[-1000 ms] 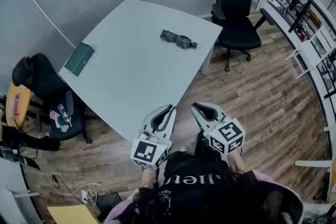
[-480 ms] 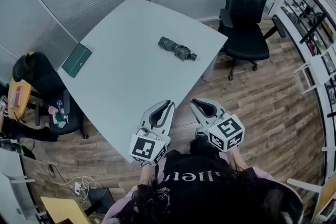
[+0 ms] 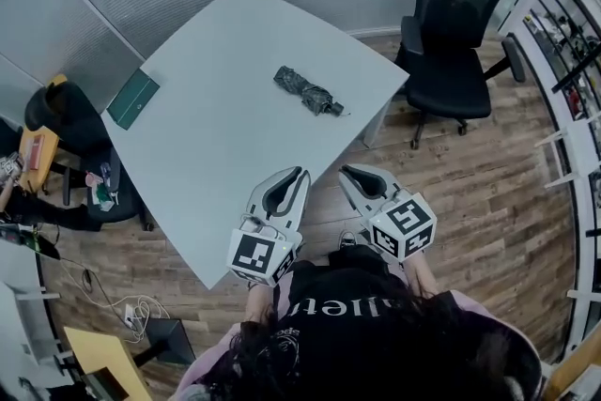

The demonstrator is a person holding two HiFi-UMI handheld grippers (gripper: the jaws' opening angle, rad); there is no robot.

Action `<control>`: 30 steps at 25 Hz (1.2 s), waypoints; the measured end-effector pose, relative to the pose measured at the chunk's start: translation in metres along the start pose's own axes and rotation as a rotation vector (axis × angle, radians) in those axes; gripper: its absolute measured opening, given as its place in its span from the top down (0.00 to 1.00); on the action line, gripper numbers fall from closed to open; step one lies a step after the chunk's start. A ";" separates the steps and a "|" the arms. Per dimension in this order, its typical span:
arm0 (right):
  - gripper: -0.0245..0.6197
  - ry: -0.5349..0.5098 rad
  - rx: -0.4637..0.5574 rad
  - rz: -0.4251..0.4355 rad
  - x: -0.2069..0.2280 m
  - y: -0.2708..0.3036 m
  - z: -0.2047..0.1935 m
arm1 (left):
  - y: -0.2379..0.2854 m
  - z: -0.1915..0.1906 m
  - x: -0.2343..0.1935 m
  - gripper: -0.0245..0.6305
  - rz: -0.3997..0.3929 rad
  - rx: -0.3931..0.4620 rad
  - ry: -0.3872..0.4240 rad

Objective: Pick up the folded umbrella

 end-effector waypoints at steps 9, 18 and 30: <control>0.90 0.050 -0.031 0.028 0.040 0.005 -0.010 | 0.022 -0.008 0.005 0.89 0.059 -0.041 -0.002; 0.90 0.078 -0.068 0.063 0.049 0.026 -0.020 | 0.013 -0.013 -0.012 0.89 0.137 -0.061 -0.016; 0.90 0.021 -0.130 0.072 0.070 0.092 -0.016 | 0.040 -0.009 -0.069 0.89 0.135 -0.048 0.019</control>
Point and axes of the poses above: the fingertips, and each gripper's own axes: y forward along the fingers, x to its right, z out of its top, the point moved 1 cm from there along -y, backward along the fingers, and after that the axes turned 5 degrees about x, right-handed, at the moved point
